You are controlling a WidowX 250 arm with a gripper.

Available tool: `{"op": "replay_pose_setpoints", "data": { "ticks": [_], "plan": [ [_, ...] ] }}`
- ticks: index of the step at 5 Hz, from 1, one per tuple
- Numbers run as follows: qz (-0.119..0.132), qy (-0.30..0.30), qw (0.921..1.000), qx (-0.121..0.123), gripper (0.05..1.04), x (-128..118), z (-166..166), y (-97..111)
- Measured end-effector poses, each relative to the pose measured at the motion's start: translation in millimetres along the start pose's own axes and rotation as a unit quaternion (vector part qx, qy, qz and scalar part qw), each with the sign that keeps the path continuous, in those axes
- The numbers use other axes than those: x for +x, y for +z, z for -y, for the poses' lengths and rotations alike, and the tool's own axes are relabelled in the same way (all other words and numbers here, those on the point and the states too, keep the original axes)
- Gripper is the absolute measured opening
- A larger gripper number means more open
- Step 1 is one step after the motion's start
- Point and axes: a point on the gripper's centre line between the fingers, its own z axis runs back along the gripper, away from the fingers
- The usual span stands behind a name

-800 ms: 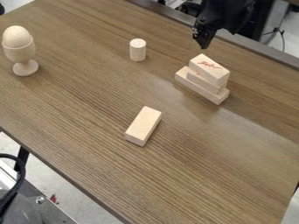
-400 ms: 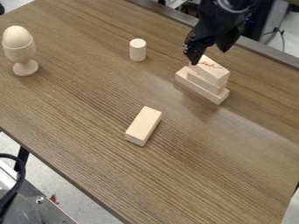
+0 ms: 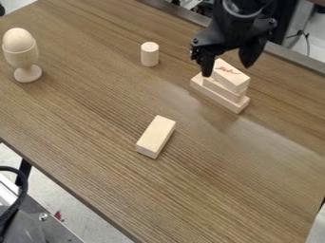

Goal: Put the block on top of the tower

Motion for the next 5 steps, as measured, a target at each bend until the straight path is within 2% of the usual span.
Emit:
{"op": "replay_pose_setpoints", "data": {
  "ticks": [1, 2, 3, 4, 5],
  "plan": [
    [-0.009, -0.016, 0.9992, 0.035, 0.999, -6.9, -14.1, 10.0],
    [-0.009, -0.057, 0.9894, 0.133, 0.999, -24.2, -34.5, 22.6],
    [0.004, -0.076, 0.9677, 0.240, 0.998, -32.7, -50.4, 31.0],
    [-0.029, -0.098, 0.9537, 0.283, 0.999, -45.3, -62.9, 31.8],
    [-0.143, -0.109, 0.9512, 0.251, 0.999, -52.3, -87.0, 17.6]
  ]
}}
